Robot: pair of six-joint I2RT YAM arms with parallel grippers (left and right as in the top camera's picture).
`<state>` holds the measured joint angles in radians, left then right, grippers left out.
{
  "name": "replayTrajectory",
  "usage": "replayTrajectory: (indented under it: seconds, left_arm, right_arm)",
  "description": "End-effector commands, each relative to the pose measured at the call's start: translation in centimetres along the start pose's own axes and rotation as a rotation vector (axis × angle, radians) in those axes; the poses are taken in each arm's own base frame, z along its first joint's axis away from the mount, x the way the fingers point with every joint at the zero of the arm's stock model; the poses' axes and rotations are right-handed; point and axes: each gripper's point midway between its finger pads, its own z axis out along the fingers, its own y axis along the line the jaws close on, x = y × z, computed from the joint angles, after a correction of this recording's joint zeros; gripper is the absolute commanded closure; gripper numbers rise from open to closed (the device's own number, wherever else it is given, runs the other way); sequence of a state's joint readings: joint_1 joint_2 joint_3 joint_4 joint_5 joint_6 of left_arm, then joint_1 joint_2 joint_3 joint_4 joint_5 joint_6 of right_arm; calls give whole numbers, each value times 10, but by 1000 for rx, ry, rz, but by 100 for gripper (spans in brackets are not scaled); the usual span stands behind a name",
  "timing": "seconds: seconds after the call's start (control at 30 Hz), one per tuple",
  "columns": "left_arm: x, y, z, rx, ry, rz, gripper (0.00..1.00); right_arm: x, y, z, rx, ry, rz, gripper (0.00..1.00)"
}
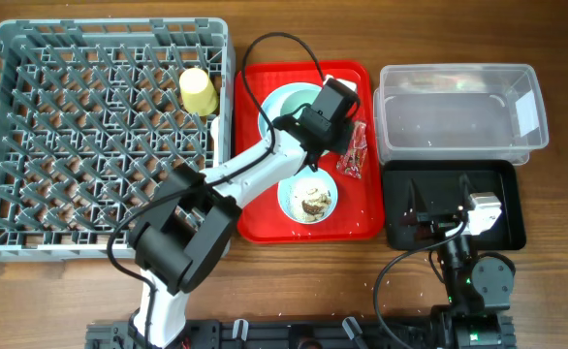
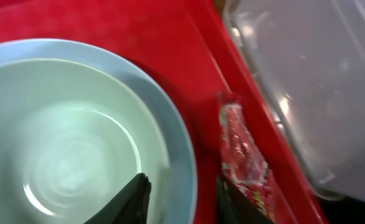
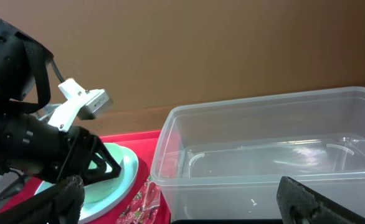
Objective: Sort waste into correct bins and load items into the dishwasher rack
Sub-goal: 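Move the left gripper back over the green bowl on the tray, then lift the green bowl with the left gripper and lower it into the rack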
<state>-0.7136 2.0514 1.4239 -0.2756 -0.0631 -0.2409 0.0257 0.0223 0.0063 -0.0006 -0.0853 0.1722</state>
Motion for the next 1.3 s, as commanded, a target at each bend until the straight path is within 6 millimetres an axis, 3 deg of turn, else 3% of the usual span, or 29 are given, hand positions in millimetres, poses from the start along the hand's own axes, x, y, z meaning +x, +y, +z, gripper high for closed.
replayTrajectory:
  seconds: [0.0,0.23,0.4,0.53,0.63,0.7,0.8,0.87,0.93,1.0,1.03,1.07,1.17,1.23,1.27]
  left_arm:
    - [-1,13,5,-50,-6,20,66]
    - [8,11,10,-53,20,28,68]
    - [15,7,10,-43,44,36,79]
    - [22,8,13,-49,68,40,80]
    - [18,7,13,-45,52,39,85]
    - [18,7,13,-46,52,39,96]
    - [-6,21,0,-136,-40,33,96]
    - [-42,14,-35,-116,-150,17,96]
    - [-81,4,-90,-67,-271,-3,96]
    - [-108,-5,-166,79,-357,-19,96]
    - [-110,-4,-188,136,-360,-27,96]
    - [-105,3,-227,239,-338,-64,96]
    - [-72,49,-302,508,-211,-235,96]
    - [-54,75,-333,718,-137,-388,96]
    - [-47,91,-336,745,-123,-443,96]
  right_arm:
    - [-1,0,0,1,-7,12,0]
    - [-1,0,0,1,-8,12,0]
    - [-1,0,0,1,-7,12,0]
    - [-1,0,0,1,-7,12,0]
    - [-1,0,0,1,-8,12,0]
    - [-1,0,0,1,-7,12,0]
    - [-1,0,0,1,-8,12,0]
    - [-1,0,0,1,-7,12,0]
    - [-1,0,0,1,-8,12,0]
    - [-1,0,0,1,-8,12,0]
    - [-1,0,0,1,-7,12,0]
    - [-1,0,0,1,-7,12,0]
    - [-1,0,0,1,-7,12,0]
    - [-1,0,0,1,-7,12,0]
    - [-1,0,0,1,-7,12,0]
